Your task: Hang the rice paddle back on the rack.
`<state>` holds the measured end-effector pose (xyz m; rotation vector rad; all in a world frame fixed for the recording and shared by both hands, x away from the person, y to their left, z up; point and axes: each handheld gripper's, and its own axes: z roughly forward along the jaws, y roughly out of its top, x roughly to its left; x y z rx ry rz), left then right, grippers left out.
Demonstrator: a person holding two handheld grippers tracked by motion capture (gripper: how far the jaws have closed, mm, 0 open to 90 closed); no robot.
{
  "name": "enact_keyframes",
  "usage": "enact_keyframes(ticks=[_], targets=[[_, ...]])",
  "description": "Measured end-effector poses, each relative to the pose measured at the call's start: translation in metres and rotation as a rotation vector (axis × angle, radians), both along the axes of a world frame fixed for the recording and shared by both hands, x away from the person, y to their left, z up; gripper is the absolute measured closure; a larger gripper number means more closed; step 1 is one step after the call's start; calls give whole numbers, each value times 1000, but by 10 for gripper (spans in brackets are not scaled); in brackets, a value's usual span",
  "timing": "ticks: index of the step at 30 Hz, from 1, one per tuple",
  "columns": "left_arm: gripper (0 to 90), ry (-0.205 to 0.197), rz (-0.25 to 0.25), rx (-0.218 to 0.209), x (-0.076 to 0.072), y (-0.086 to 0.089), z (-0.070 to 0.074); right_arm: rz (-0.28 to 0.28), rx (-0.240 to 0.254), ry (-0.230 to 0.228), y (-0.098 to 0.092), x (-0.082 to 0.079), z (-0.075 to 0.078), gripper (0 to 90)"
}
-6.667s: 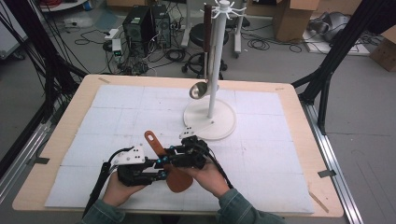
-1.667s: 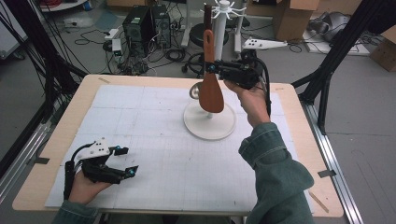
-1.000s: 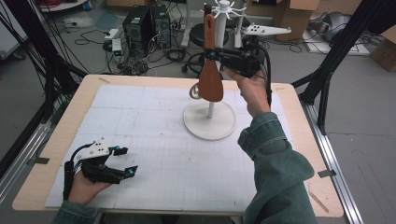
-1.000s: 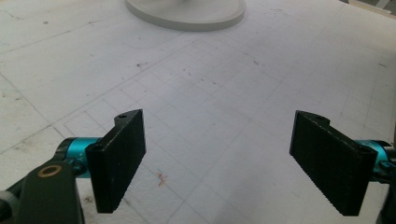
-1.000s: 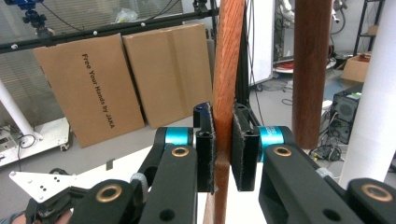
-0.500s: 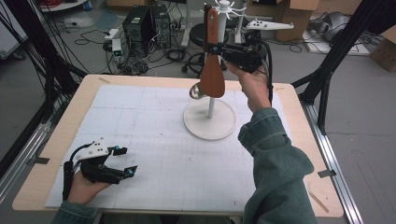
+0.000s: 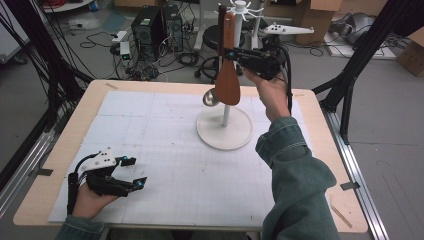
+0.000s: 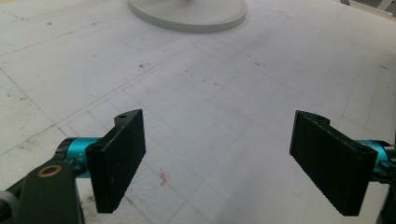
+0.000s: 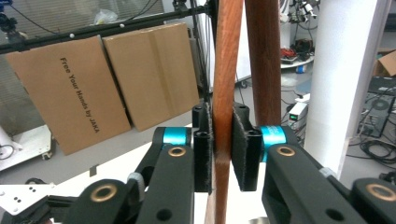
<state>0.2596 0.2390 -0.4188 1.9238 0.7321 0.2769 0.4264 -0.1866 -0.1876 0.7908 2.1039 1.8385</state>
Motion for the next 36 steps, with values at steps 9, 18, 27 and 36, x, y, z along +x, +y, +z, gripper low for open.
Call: enact_keyframes(ticks=[9, 18, 27, 36], targets=[[190, 2, -6, 3, 1, 0, 0, -45, -35, -1, -8, -9, -8, 647], [190, 4, -7, 5, 1, 0, 0, -83, -60, 4, -19, -21, -20, 491], [181, 4, 0, 8, 1, 0, 0, -122, -84, -10, -21, -33, -32, 306], [175, 7, 7, 9, 1, -1, -1, -132, -103, -18, -23, -43, -50, 180]])
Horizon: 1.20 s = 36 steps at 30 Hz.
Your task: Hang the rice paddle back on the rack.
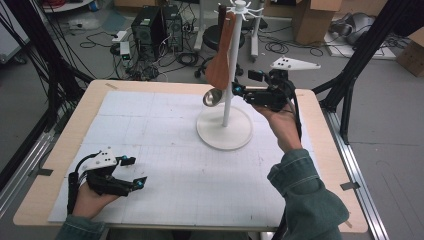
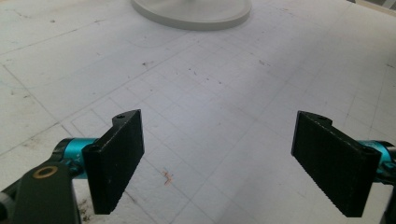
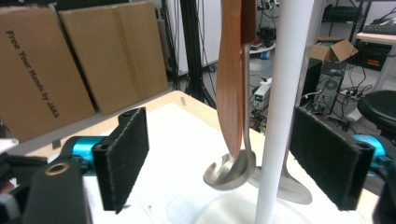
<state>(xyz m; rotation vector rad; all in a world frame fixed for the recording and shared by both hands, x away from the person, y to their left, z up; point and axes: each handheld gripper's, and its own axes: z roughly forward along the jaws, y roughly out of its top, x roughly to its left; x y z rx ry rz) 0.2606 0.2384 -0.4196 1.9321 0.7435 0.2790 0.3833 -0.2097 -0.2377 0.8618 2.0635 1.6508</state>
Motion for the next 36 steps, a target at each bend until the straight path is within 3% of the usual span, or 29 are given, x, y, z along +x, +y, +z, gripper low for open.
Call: enact_keyframes(ticks=[18, 36], targets=[[169, -2, 2, 3, 1, 1, 0, 18, -28, 30, 2, -8, -27, 140], [151, 5, 8, 8, 1, 1, 0, 31, -22, 72, 0, -18, -63, 98]])
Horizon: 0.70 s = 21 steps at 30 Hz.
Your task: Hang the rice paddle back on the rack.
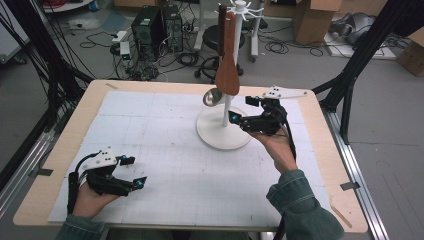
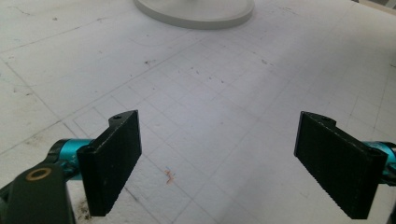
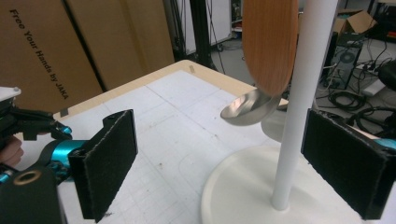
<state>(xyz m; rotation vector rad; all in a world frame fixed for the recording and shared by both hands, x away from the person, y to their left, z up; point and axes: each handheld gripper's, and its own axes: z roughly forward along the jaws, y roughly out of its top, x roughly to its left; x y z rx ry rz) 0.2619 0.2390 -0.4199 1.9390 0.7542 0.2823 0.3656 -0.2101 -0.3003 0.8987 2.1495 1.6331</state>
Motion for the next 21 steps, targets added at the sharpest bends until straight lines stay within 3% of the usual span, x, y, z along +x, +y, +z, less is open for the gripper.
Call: enact_keyframes(ticks=[4, 21], targets=[[148, -1, 2, 1, 0, 0, 0, -4, -3, 14, -1, -3, -8, 6], [70, 4, 8, 17, 0, -3, -1, -15, -26, 47, -7, -23, -42, 5]])
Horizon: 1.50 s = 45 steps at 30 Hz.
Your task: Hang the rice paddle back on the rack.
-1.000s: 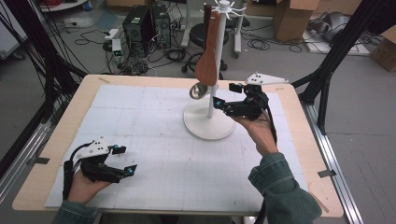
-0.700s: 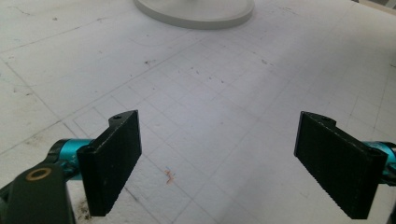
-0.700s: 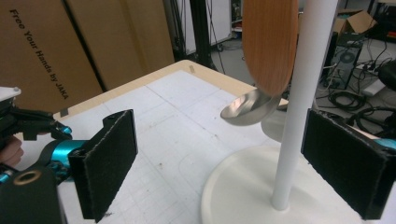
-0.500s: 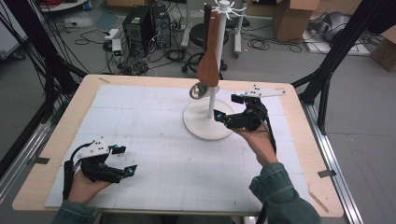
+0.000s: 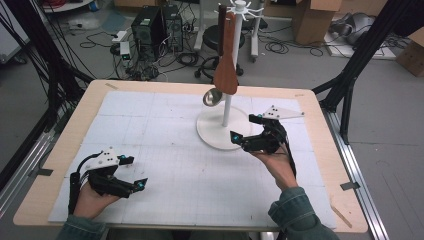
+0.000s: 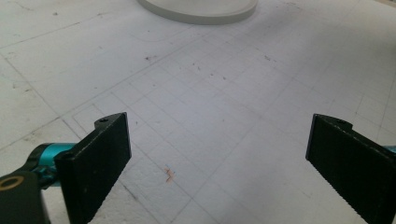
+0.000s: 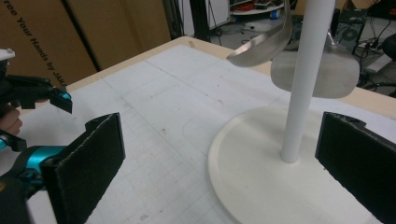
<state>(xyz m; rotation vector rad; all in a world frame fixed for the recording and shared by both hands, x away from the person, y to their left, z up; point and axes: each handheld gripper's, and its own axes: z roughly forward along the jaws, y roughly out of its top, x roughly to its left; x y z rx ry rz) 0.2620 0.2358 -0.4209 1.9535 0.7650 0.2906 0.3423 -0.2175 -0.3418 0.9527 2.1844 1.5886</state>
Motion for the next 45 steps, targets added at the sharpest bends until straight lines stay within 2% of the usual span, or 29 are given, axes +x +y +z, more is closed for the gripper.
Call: enact_keyframes(ticks=[20, 23, 28, 37, 40, 45], targets=[[56, 6, 17, 6, 2, 0, -1, -33, 10, 32, -18, -22, -30, 5], [17, 10, 22, 14, 2, -1, -2, -34, 6, 48, -21, -25, -34, 5], [17, 9, 20, 14, 3, -1, -2, -27, 14, 31, -23, -34, -36, 5], [17, 10, 22, 8, 2, 0, -1, -32, -19, 53, -26, -44, -49, 4], [17, 7, 24, 5, 2, 0, -1, -39, -14, 39, -29, -47, -49, 4], [17, 6, 22, 11, 3, 0, -1, -48, -9, 51, -33, -52, -54, 4]])
